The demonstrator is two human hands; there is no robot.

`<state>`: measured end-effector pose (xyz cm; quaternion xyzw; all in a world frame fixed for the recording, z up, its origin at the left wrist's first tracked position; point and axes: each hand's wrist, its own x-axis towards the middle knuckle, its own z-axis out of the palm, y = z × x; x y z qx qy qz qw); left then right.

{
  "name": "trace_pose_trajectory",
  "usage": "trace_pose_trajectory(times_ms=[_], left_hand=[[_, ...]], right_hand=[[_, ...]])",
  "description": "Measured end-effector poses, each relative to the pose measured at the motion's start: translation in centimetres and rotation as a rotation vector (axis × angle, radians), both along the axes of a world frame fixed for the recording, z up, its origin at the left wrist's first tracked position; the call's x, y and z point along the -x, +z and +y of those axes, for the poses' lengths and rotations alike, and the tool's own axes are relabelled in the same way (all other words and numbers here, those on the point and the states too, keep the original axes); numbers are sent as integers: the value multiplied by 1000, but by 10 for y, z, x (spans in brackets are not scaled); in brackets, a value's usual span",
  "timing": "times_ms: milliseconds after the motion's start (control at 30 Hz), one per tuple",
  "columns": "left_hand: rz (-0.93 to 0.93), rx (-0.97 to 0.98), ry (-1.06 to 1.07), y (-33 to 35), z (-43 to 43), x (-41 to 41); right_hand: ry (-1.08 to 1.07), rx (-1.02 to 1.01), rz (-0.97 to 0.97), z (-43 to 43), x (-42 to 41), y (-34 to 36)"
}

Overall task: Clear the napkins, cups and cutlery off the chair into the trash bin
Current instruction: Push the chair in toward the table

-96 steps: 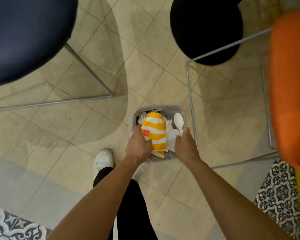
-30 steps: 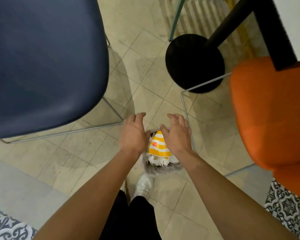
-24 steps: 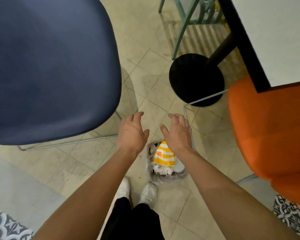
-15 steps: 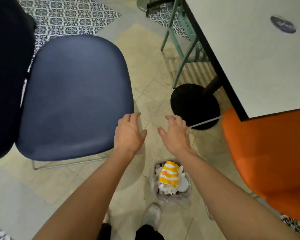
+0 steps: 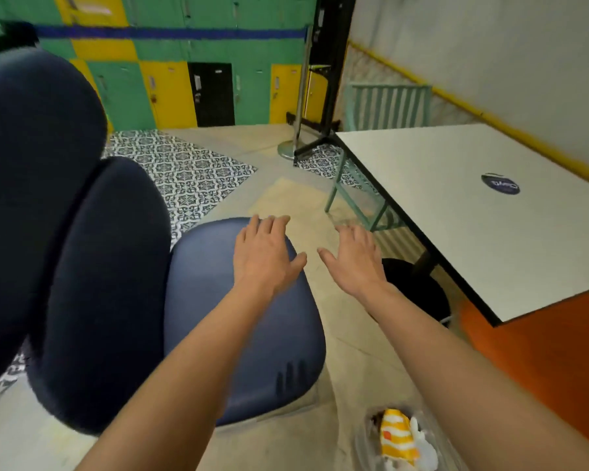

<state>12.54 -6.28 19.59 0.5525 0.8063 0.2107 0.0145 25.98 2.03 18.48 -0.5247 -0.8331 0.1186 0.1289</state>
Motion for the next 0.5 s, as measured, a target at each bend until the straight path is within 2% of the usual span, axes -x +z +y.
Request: trace_pose_trajectory(times_ms=[233,500], left_hand=[[145,-77,6,91,30,56],[217,-233,5,173,45,120]], right_hand=[[-29,-234,-18,39,49,103],[-30,-346,-10,45,109,187]])
